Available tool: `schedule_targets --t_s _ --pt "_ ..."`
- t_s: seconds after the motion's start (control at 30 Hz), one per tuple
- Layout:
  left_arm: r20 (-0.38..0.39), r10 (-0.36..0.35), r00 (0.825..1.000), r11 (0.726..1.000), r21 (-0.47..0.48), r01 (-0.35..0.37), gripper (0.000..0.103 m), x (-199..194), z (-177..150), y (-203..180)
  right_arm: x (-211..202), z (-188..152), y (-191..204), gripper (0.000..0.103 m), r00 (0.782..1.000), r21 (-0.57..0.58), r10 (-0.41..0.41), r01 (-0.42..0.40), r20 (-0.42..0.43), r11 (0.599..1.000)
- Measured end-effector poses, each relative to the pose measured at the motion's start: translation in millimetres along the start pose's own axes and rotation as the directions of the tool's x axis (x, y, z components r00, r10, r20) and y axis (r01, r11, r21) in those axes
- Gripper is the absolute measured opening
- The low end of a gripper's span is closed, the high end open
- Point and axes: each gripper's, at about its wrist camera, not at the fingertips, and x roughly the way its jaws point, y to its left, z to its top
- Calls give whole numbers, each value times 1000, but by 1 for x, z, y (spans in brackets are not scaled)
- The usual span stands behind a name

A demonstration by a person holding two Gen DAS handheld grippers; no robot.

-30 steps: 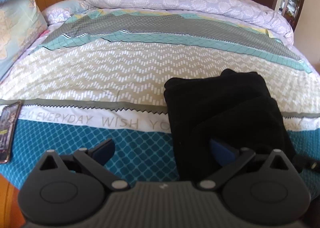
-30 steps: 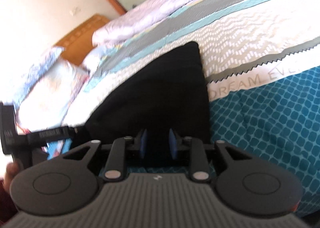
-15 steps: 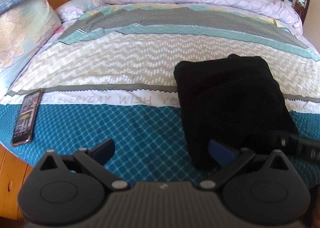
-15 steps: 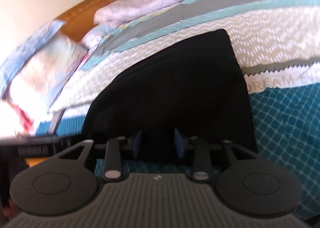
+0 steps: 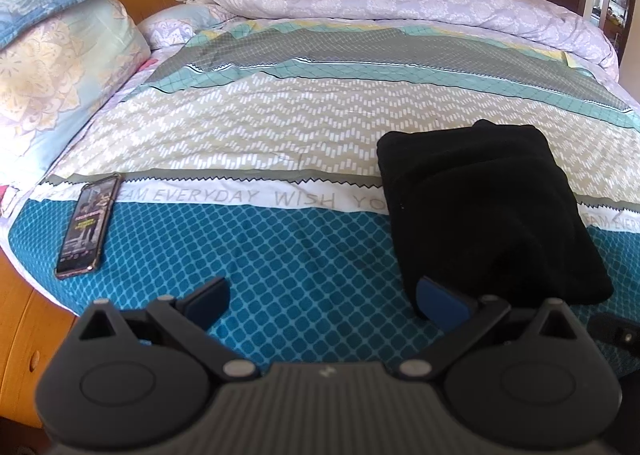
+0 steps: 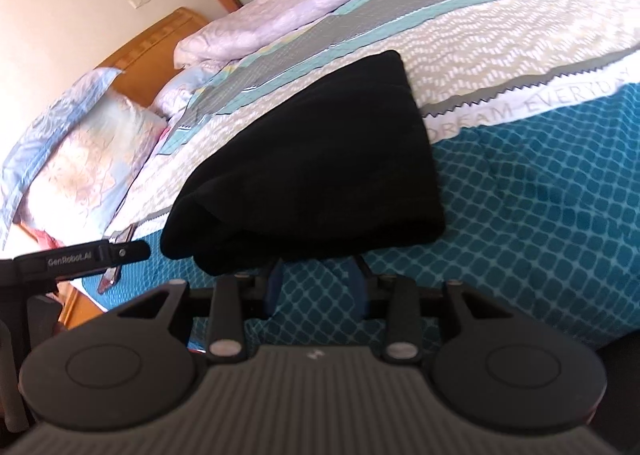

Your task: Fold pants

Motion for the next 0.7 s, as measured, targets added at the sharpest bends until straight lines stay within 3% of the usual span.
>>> schedule_targets --t_s 0.33,0.7 --pt "22 72 997 997 41 -73 103 -7 -3 -2 2 0 0 44 1000 16 14 -14 -6 1000" --pt "18 74 997 996 57 -75 103 -4 -4 -4 5 -1 -1 46 1000 25 9 -8 -17 1000"
